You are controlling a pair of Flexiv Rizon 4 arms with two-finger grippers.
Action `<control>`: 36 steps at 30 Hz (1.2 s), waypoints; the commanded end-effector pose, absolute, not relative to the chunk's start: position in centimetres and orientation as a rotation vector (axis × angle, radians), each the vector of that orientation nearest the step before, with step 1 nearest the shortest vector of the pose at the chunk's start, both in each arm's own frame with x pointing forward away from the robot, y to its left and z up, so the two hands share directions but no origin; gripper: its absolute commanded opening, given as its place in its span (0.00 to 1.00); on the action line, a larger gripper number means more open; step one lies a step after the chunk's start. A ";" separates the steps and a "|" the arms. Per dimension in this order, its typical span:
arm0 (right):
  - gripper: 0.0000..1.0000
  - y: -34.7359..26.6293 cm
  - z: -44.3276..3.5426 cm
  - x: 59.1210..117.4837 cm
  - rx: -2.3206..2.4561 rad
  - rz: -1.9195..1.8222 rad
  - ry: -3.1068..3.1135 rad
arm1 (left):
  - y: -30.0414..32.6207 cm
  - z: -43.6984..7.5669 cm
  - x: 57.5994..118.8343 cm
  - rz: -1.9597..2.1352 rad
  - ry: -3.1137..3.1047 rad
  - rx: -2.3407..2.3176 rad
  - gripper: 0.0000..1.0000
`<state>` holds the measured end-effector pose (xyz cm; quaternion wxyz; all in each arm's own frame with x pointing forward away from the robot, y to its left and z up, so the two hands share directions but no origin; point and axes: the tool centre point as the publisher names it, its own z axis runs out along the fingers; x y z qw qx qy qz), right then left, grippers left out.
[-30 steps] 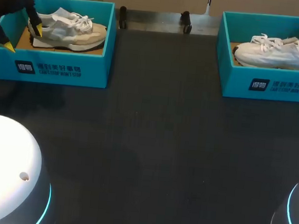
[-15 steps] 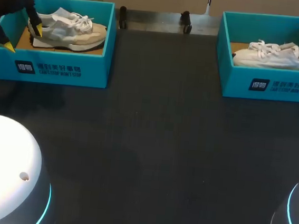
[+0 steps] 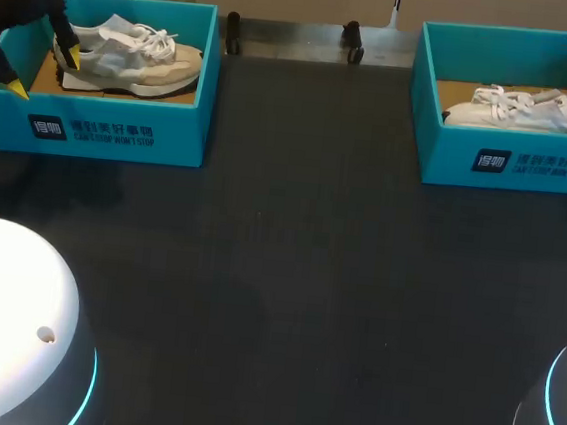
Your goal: Take the shoe out of the shoebox, open the shoe tongue, remove and reinsert the insole, then place the shoe into the shoebox
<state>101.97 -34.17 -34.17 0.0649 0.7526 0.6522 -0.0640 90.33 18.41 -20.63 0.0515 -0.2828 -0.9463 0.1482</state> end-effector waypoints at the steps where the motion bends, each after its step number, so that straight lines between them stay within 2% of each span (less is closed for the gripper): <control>1: 0.00 -34.2 -34.4 101.3 2.265 -0.179 1.967 | 18.4 -20.6 90.4 0.447 -2.877 -0.862 1.00; 36: 0.00 -34.4 -38.3 103.8 2.332 -0.242 1.986 | 18.4 -20.6 90.4 0.447 -2.877 -0.862 1.00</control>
